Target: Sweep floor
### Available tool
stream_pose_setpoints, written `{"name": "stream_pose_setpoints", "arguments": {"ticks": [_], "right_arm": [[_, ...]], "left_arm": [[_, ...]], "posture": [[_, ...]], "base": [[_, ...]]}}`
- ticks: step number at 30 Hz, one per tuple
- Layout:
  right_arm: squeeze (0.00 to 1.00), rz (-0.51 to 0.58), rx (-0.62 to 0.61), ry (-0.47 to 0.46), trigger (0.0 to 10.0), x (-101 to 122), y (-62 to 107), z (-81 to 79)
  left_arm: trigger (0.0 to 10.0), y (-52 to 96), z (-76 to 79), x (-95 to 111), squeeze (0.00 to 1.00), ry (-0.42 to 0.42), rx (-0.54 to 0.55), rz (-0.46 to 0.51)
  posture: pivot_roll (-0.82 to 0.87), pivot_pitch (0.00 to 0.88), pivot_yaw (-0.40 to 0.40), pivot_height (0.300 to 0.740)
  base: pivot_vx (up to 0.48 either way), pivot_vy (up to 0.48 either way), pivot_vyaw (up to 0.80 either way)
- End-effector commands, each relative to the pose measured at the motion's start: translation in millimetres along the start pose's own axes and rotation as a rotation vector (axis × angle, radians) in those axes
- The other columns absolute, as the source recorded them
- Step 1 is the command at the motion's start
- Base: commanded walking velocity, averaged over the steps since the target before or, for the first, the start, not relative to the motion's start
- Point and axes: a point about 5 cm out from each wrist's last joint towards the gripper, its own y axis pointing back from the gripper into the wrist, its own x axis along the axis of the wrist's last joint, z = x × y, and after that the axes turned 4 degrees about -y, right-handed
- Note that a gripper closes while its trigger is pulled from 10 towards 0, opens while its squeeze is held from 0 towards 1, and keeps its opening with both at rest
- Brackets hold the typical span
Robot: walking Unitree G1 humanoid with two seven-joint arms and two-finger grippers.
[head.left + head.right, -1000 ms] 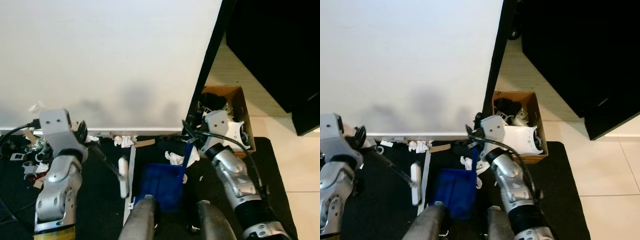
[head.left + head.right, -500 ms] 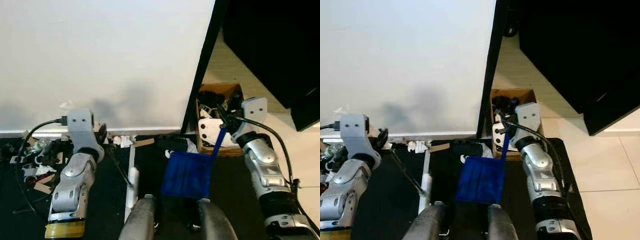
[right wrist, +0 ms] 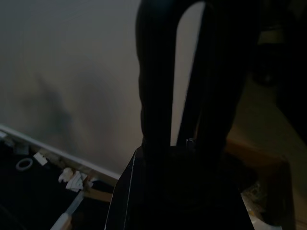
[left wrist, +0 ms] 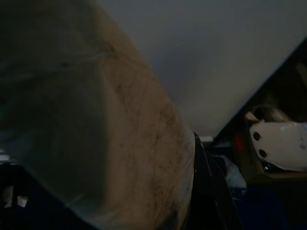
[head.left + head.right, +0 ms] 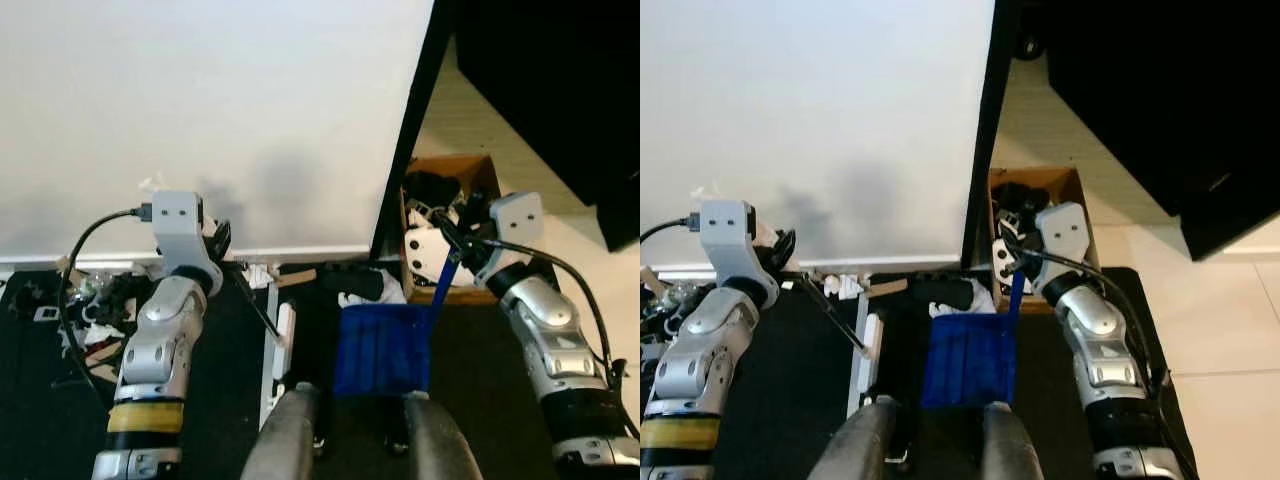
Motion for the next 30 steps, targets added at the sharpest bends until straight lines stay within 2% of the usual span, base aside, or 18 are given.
{"name": "stream_pose_setpoints", "arguments": {"ticks": [1, 5, 8, 13, 15, 17, 20, 22, 26, 30], "right_arm": [[0.0, 0.024, -0.017, -0.018, 10.0, 5, 4.9, 2.6], [0.0, 0.035, -0.096, -0.004, 10.0, 9, 24.0, 17.0], [0.0, 0.058, -0.192, -0.007, 10.0, 13, 31.4, 31.6], [0.0, 0.066, -0.176, -0.016, 10.0, 16, 26.0, 28.7], [0.0, 0.067, -0.119, -0.041, 10.0, 16, 15.5, 16.2], [0.0, 0.062, -0.097, -0.048, 10.0, 15, 11.9, 11.3], [0.0, 0.028, -0.037, -0.029, 10.0, 6, 3.6, -4.0], [0.0, 0.021, -0.029, -0.028, 10.0, 3, 2.4, -6.7], [0.0, -0.022, 0.01, -0.088, 10.0, -19, -9.1, -43.4], [0.0, -0.024, 0.014, -0.121, 10.0, -24, -13.2, -55.4]], "left_arm": [[10.0, 1.4, -4.7, -2, 0.0, -0.033, 0.002, -0.003], [10.0, -5.4, -1.4, -4, 0.0, -0.04, -0.029, -0.011], [10.0, -10.4, 2.7, -3, 0.0, -0.041, -0.054, -0.01], [10.0, -11.8, 0.5, -5, 0.0, -0.045, -0.046, -0.01], [10.0, -9.8, -4.9, -6, 0.0, -0.044, -0.018, -0.006], [10.0, -8.7, -6.7, -6, 0.0, -0.043, -0.008, -0.005], [10.0, -3.4, -12.4, -10, 0.0, -0.042, 0.024, -0.005], [10.0, -2.4, -13.3, -11, 0.0, -0.042, 0.03, -0.006], [10.0, 8.7, -18.0, -17, 0.0, -0.036, 0.072, -0.006], [10.0, 12.7, -18.9, -19, 0.0, -0.034, 0.087, -0.005]], "posture": [[0.02, 0.303, 0.095, 0.74], [-0.01, 0.295, 0.122, 0.74], [-0.02, 0.288, 0.13, 0.74], [-0.02, 0.275, 0.126, 0.74], [0.0, 0.263, 0.101, 0.74], [0.0, 0.258, 0.09, 0.74], [0.01, 0.251, 0.073, 0.74], [0.01, 0.251, 0.073, 0.74], [0.06, 0.239, 0.044, 0.74], [0.07, 0.233, 0.042, 0.74]], "base": [[0.0, 0.0, 0.0], [0.0, 0.0, 0.0], [0.0, 0.0, 0.0], [0.0, 0.0, 0.0], [0.0, 0.0, 0.0], [0.0, 0.0, 0.0], [0.0, 0.0, 0.0], [0.0, 0.0, 0.0], [0.0, 0.0, 0.0], [0.0, 0.0, 0.0]]}}
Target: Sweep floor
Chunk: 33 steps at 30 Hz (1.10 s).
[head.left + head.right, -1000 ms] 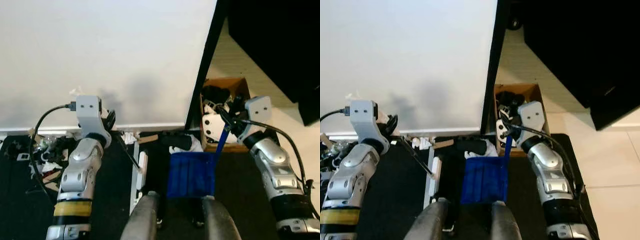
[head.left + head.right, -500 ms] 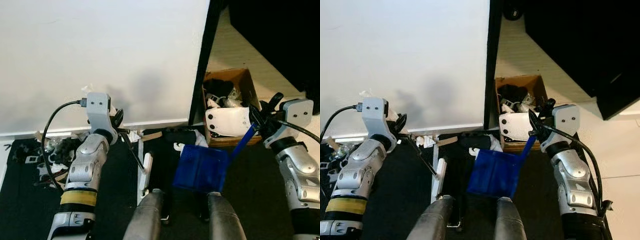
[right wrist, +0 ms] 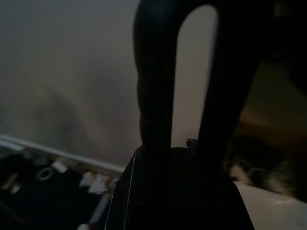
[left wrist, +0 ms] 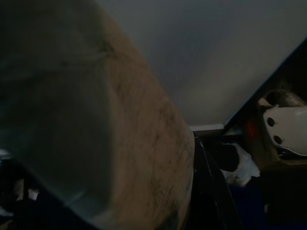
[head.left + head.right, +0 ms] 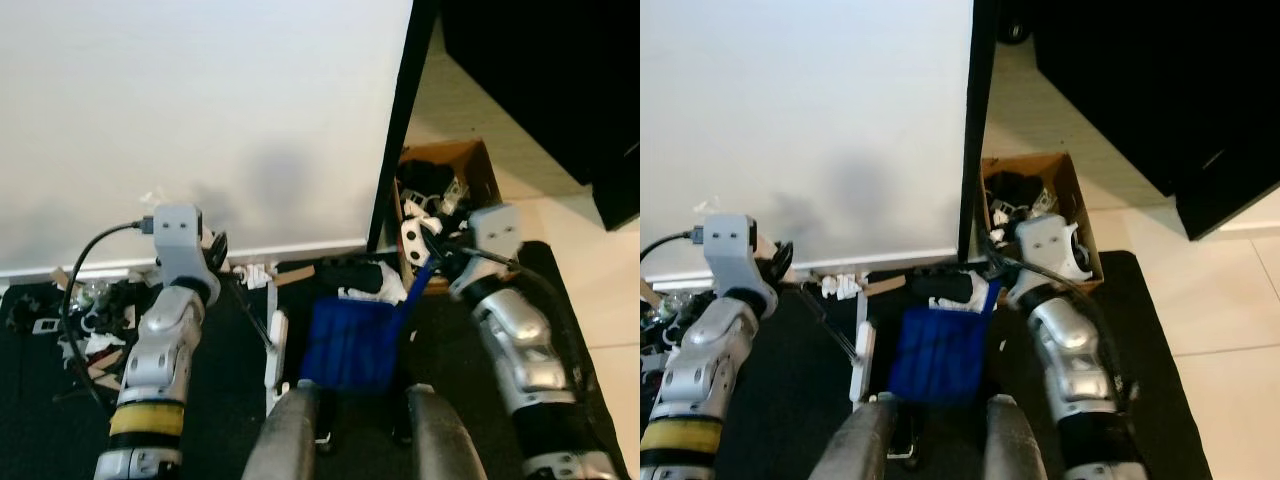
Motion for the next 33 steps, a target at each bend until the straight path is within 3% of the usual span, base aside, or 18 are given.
{"name": "stream_pose_setpoints", "arguments": {"ticks": [1, 9, 10, 17, 23, 27, 33], "right_arm": [[0.0, 0.003, -0.003, -0.001, 10.0, -3, 1.0, -2.8], [0.0, -0.005, 0.002, -0.011, 10.0, -15, -1.1, -17.1], [0.0, -0.036, 0.033, -0.017, 10.0, -26, -1.3, -28.0], [0.0, -0.104, 0.109, 0.032, 10.0, -48, -7.6, -55.1], [0.0, -0.24, 0.145, 0.02, 10.0, -74, -1.3, -61.6], [0.0, -0.331, 0.172, 0.074, 10.0, -84, 2.7, -60.6], [0.0, -0.454, 0.234, 0.074, 10.0, -92, 9.5, -56.4]], "left_arm": [[10.0, 5.1, -4.7, 2, 0.0, -0.02, 0.021, 0.016], [10.0, 7.2, -7.0, 2, 0.0, -0.031, 0.022, 0.012], [10.0, 6.4, -8.8, 4, 0.0, -0.027, 0.04, 0.022], [10.0, 12.7, -5.5, -2, 0.0, -0.008, 0.062, 0.014], [10.0, 16.1, 1.0, -6, 0.0, -0.002, 0.058, 0.005], [10.0, 17.7, -1.5, -5, 0.0, 0.005, 0.066, 0.009], [10.0, 17.9, -2.5, -7, 0.0, 0.001, 0.068, 0.004]], "posture": [[0.08, 0.233, 0.043, 0.74], [0.09, 0.226, 0.053, 0.74], [0.1, 0.224, 0.041, 0.74], [0.1, 0.223, 0.025, 0.74], [0.12, 0.227, 0.005, 0.74], [0.11, 0.224, 0.002, 0.74], [0.1, 0.223, 0.004, 0.74]], "base": [[0.0, 0.0, 0.0], [0.0, 0.0, 0.0], [0.0, 0.0, 0.0], [0.0, 0.0, 0.0], [0.0, 0.0, 0.0], [0.0, 0.0, 0.0], [0.0, 0.0, 0.0]]}}
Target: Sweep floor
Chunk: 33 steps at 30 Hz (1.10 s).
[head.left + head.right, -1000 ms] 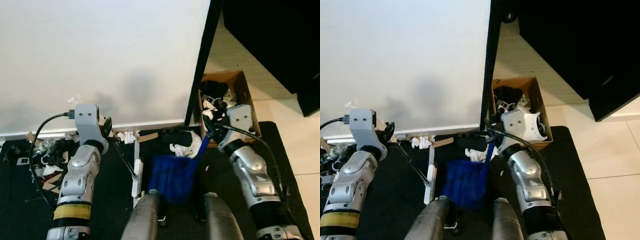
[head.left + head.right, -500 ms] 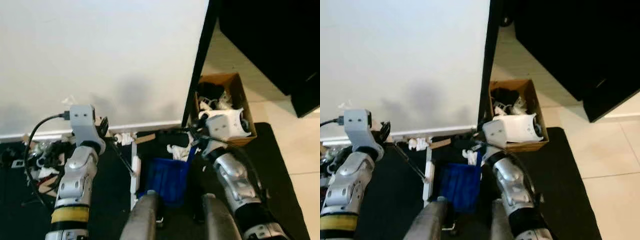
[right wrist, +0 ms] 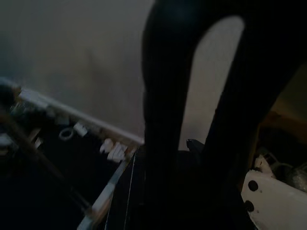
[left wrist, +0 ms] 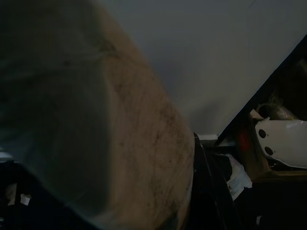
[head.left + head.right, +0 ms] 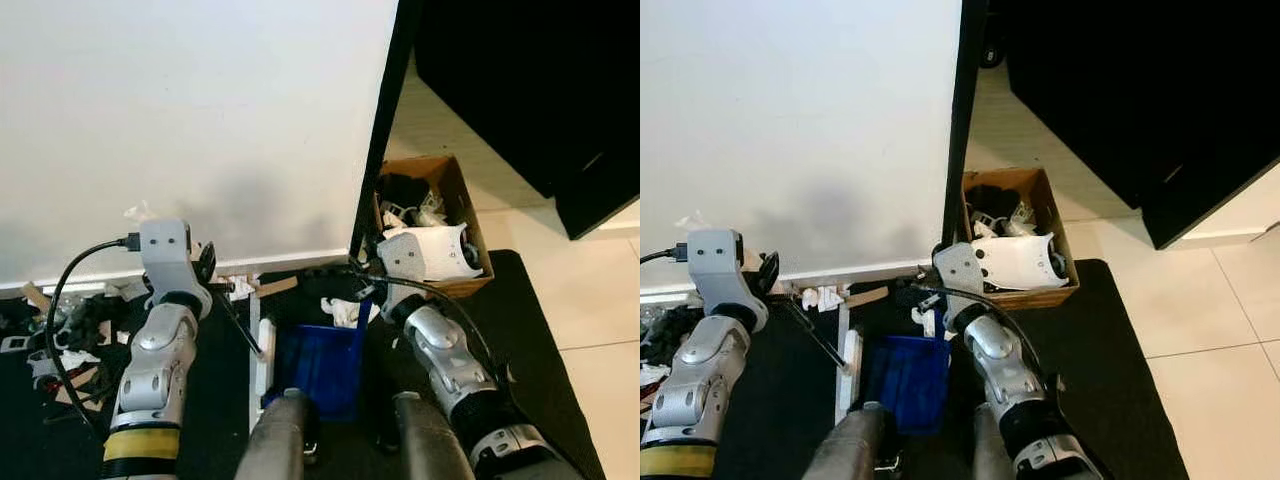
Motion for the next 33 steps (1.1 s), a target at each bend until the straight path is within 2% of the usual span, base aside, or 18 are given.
{"name": "stream_pose_setpoints", "arguments": {"ticks": [1, 4, 5, 8, 9, 10, 11, 12, 15, 20, 22, 23, 24, 28, 31, 33], "right_arm": [[0.0, -0.248, 0.044, -0.018, 10.0, -46, 17.9, -5.0], [0.0, -0.271, 0.045, -0.029, 10.0, -48, 19.9, -3.4], [0.0, -0.322, 0.04, -0.069, 10.0, -53, 24.1, -1.1], [0.0, -0.496, 0.073, -0.339, 10.0, -66, 43.0, -2.1], [0.0, -0.496, 0.073, -0.339, 10.0, -66, 43.0, -2.1], [0.0, -0.533, 0.084, -0.436, 10.0, -67, 48.1, -2.9], [0.0, -0.533, 0.084, -0.436, 10.0, -67, 48.1, -2.9], [0.0, -0.591, 0.087, -0.568, 10.0, -64, 55.7, 0.6], [0.0, -0.637, 0.083, -0.622, 10.0, -57, 58.7, 5.8], [0.0, -0.651, 0.1, -0.614, 10.0, -49, 57.8, 3.7], [0.0, -0.571, 0.058, -0.472, 10.0, -45, 50.7, 11.6], [0.0, -0.571, 0.058, -0.472, 10.0, -45, 50.7, 11.6], [0.0, -0.434, 0.01, -0.351, 10.0, -30, 41.2, 21.5], [0.0, -0.213, -0.022, -0.249, 10.0, 3, 30.4, 30.3], [0.0, -0.181, -0.026, -0.233, 10.0, 8, 29.8, 31.1], [0.0, -0.119, -0.037, -0.194, 10.0, 18, 30.6, 32.6]], "left_arm": [[10.0, 3.1, 0.1, -1, 0.0, -0.005, 0.004, 0.0], [10.0, 3.0, 0.8, -1, 0.0, -0.005, 0.003, 0.0], [10.0, 2.9, 1.2, 0, 0.0, -0.005, 0.002, 0.001], [10.0, 1.4, 3.0, 0, 0.0, -0.009, -0.018, -0.004], [10.0, 1.4, 3.0, 0, 0.0, -0.009, -0.018, -0.004], [10.0, 0.5, 3.7, 0, 0.0, -0.012, -0.024, -0.006], [10.0, 0.5, 3.7, 0, 0.0, -0.012, -0.024, -0.006], [10.0, -0.7, 4.4, 1, 0.0, -0.014, -0.028, -0.006], [10.0, 0.1, 4.5, 1, 0.0, -0.012, -0.027, -0.006], [10.0, 2.8, 5.3, -3, 0.0, -0.011, -0.023, -0.016], [10.0, 4.2, 5.4, -5, 0.0, -0.008, -0.016, -0.019], [10.0, 4.2, 5.4, -5, 0.0, -0.008, -0.016, -0.019], [10.0, 4.6, 4.5, -5, 0.0, -0.006, -0.008, -0.018], [10.0, 5.2, 2.0, -5, 0.0, -0.008, 0.002, -0.017], [10.0, 5.5, 1.4, -5, 0.0, -0.009, 0.003, -0.017], [10.0, 6.4, -0.9, -4, 0.0, -0.013, 0.007, -0.016]], "posture": [[0.1, 0.223, 0.004, 0.74], [0.1, 0.223, 0.004, 0.74], [0.09, 0.222, 0.009, 0.74], [0.07, 0.227, 0.02, 0.74], [0.07, 0.227, 0.02, 0.74], [0.07, 0.227, 0.02, 0.74], [0.07, 0.227, 0.02, 0.74], [0.07, 0.233, 0.016, 0.74], [0.07, 0.236, 0.012, 0.74], [0.07, 0.233, 0.001, 0.74], [0.08, 0.227, -0.003, 0.74], [0.08, 0.227, -0.003, 0.74], [0.08, 0.221, -0.008, 0.74], [0.09, 0.216, -0.007, 0.74], [0.09, 0.216, -0.006, 0.74], [0.09, 0.217, 0.0, 0.74]], "base": [[0.0, 0.0, 0.0], [0.0, 0.0, 0.0], [0.0, 0.0, 0.0], [0.0, 0.0, 0.0], [0.0, 0.0, 0.0], [0.0, 0.0, 0.0], [0.0, 0.0, 0.0], [0.0, 0.0, 0.0], [0.0, 0.0, 0.0], [0.0, 0.0, 0.0], [0.0, 0.0, 0.0], [0.0, 0.0, 0.0], [0.0, 0.0, 0.0], [0.0, 0.0, 0.0], [0.0, 0.0, 0.0], [0.0, 0.0, 0.0]]}}
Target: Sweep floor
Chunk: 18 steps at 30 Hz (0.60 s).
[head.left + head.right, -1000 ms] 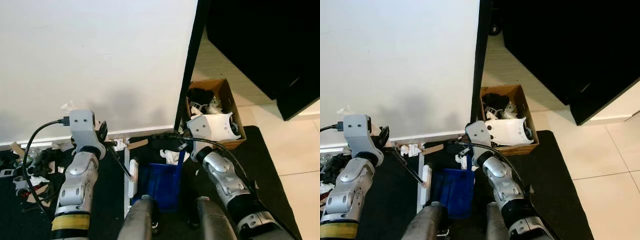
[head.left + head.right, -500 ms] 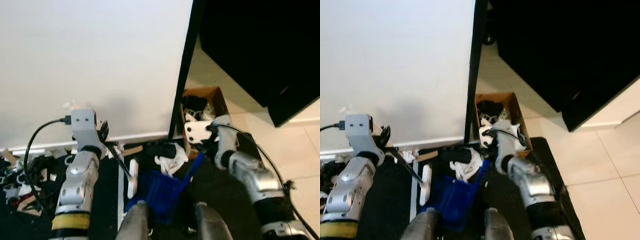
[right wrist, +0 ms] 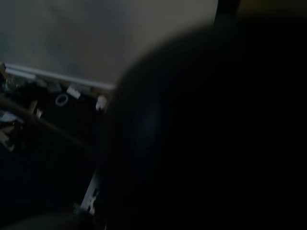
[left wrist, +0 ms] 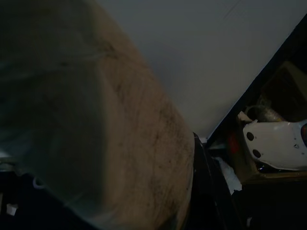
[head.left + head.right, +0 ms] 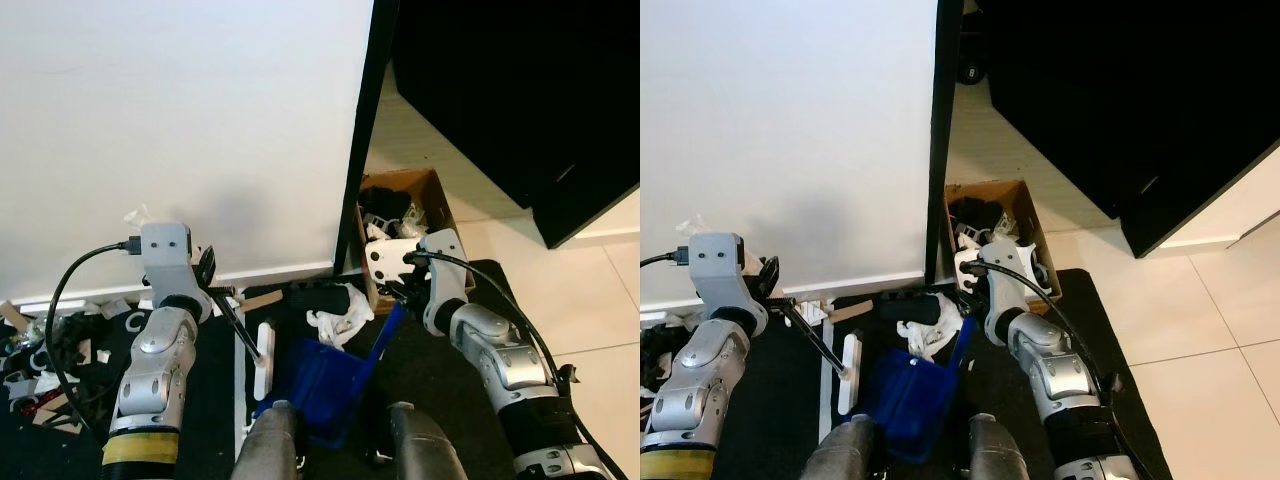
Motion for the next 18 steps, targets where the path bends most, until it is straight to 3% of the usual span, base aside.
{"name": "stream_pose_setpoints", "arguments": {"ticks": [1, 2, 11, 12, 18], "right_arm": [[0.0, 0.039, 0.014, 0.002, 10.0, 2, 1.7, -3.8], [0.0, 0.056, 0.025, 0.053, 10.0, 5, 7.6, -3.3], [0.0, 0.079, 0.049, 0.127, 10.0, 7, 15.3, 4.5], [0.0, 0.099, 0.087, 0.182, 10.0, 11, 18.4, 6.4], [0.0, 0.145, 0.155, 0.251, 10.0, 23, 23.0, 5.8]], "left_arm": [[10.0, 2.8, -1.5, 1, 0.0, -0.007, 0.005, 0.005], [10.0, 3.0, -7.9, 4, 0.0, -0.017, 0.01, 0.009], [10.0, 2.5, -21.8, 11, 0.0, -0.036, 0.024, 0.026], [10.0, 4.5, -27.9, 13, 0.0, -0.048, 0.028, 0.029], [10.0, 15.2, -39.8, 9, 0.0, -0.096, 0.042, 0.002]], "posture": [[0.09, 0.217, 0.0, 0.74], [0.09, 0.216, 0.004, 0.74], [0.08, 0.216, 0.008, 0.74], [0.08, 0.217, 0.009, 0.74], [0.08, 0.224, 0.012, 0.74]], "base": [[0.0, 0.0, 0.0], [0.0, 0.0, 0.0], [0.0, 0.0, 0.0], [0.0, 0.0, 0.0], [0.0, 0.0, 0.0]]}}
